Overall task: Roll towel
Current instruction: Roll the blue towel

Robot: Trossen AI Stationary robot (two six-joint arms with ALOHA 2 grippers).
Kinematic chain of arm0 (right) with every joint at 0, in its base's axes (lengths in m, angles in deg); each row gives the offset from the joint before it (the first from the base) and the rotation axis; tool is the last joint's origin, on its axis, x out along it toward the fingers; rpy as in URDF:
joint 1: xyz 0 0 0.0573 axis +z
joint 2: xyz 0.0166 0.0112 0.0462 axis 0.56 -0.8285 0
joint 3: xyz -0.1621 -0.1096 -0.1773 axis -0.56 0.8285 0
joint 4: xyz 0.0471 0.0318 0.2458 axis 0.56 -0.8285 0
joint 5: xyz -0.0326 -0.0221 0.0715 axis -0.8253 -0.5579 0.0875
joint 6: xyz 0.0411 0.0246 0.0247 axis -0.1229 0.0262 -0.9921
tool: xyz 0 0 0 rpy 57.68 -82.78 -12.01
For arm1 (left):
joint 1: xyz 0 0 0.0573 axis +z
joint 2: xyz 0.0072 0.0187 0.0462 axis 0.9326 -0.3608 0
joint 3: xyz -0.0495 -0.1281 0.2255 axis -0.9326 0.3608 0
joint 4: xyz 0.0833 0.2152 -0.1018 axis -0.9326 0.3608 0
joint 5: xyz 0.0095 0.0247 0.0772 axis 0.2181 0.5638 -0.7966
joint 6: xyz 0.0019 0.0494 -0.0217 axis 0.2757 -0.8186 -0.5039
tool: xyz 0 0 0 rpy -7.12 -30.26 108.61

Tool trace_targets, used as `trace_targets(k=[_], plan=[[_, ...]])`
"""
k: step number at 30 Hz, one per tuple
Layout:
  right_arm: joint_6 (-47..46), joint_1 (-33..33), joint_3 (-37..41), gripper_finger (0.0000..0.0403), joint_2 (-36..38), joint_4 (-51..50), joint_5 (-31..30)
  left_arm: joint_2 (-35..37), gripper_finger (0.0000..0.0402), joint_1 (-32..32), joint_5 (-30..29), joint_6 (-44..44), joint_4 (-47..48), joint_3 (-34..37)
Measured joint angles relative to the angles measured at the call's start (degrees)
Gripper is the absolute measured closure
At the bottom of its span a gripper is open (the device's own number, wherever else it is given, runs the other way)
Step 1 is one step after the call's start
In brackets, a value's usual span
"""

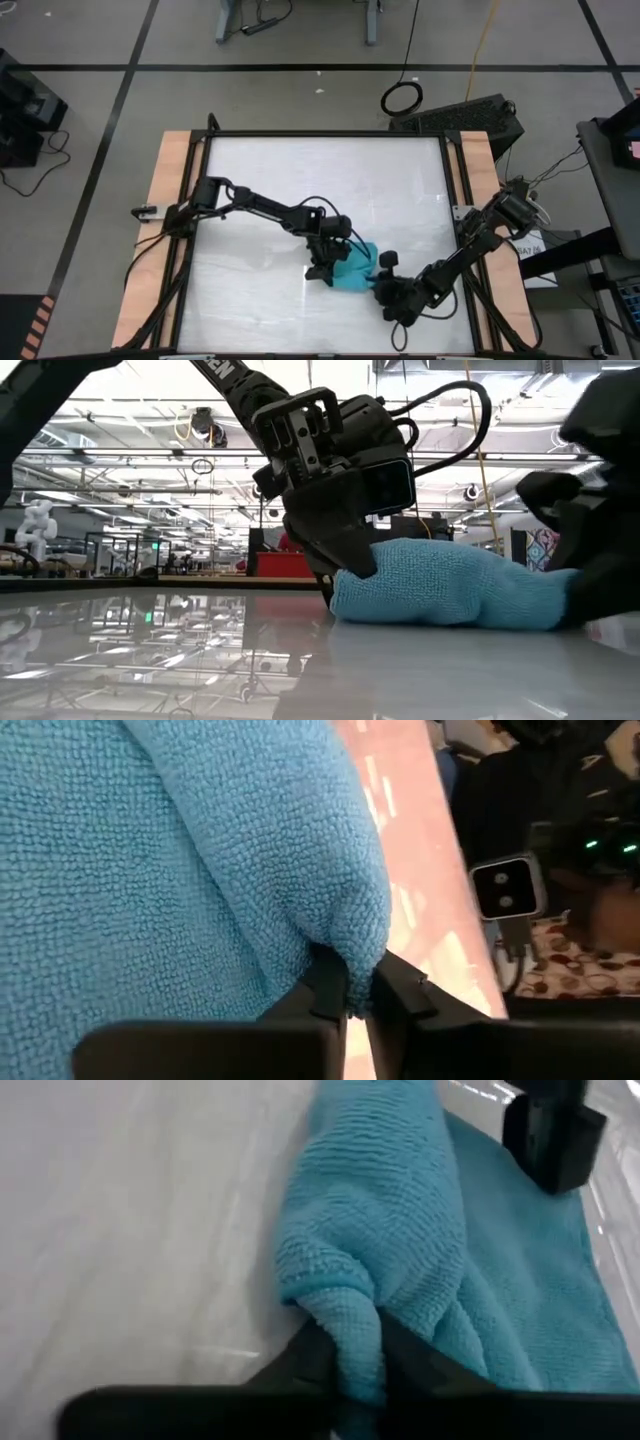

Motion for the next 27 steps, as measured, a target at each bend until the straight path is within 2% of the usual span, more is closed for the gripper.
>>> trace_targets(k=[3,8,13,20,23,27], plan=[[-2.3,-0.8,0.0,0.0392,0.0,-0.2,0.6,0.9,0.0340,-0.6,-2.9,-2.6,0.9,0.2],[-6.6,-1.2,0.1,0.0385,1.2,-0.8,2.0,4.7,0.0248,-2.2,-10.9,-7.7,1.4,0.3],[-8.5,-1.4,0.3,0.0394,4.0,-2.0,4.2,9.1,0.0182,-4.2,-23.8,-14.3,6.9,0.2],[-12.8,-4.1,0.4,0.0396,7.8,-4.8,13.3,13.2,0.0172,-10.0,-42.0,-22.0,8.7,0.1],[-13.3,-5.7,0.3,0.0395,8.0,-3.9,18.1,13.2,0.0172,-13.9,-51.9,-27.5,8.4,0.1],[-12.0,-7.1,0.2,0.0395,8.0,-2.4,23.8,12.5,0.0172,-18.4,-64.9,-35.6,3.6,1.7]])
